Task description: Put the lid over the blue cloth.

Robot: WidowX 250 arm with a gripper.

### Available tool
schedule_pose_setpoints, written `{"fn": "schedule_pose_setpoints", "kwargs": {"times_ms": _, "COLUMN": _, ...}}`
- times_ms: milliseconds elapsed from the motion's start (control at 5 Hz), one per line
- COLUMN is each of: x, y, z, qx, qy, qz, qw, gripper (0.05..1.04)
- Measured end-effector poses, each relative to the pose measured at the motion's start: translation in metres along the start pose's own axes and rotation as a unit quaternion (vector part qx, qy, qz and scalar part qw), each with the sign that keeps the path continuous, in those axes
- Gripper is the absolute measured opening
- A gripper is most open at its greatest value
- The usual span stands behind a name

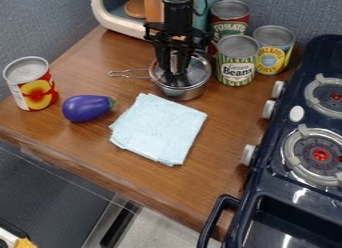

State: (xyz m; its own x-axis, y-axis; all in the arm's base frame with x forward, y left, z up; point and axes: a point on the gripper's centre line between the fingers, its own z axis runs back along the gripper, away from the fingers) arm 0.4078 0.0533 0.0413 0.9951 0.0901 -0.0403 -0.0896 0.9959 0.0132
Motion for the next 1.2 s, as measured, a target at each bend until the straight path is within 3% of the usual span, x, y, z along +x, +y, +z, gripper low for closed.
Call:
{"fn": "schedule_pose_setpoints", "kwargs": {"times_ms": 200, "x": 0.0, "y": -0.003, "z": -0.001, "qx": -0.004, "qy": -0.001, "qz": -0.01, "qw": 0.9999, "gripper": 0.148}}
{"fn": "schedule_pose_setpoints", "kwargs": {"times_ms": 400, "x": -0.005, "y": -0.005, "z": -0.001, "qx": -0.01, "qy": -0.009, "qz": -0.018, "qw": 0.9997, "gripper": 0.061}}
{"fn": "schedule_pose_setpoints", "kwargs": {"times_ms": 600, "x": -0.024, "y": -0.004, "z": 0.001, "qx": -0.007, "qy": 0.004, "qz": -0.022, "qw": 0.9997, "gripper": 0.051}}
{"fn": "schedule_pose_setpoints", "kwargs": {"times_ms": 800, "x": -0.036, "y": -0.001, "z": 0.023, "qx": 0.003, "qy": -0.018, "qz": -0.022, "qw": 0.9996, "gripper": 0.051}}
{"fn": "schedule_pose_setpoints", "kwargs": {"times_ms": 1200, "x": -0.056, "y": 0.001, "z": 0.035, "qx": 0.016, "qy": -0.038, "qz": -0.023, "qw": 0.9989, "gripper": 0.051}}
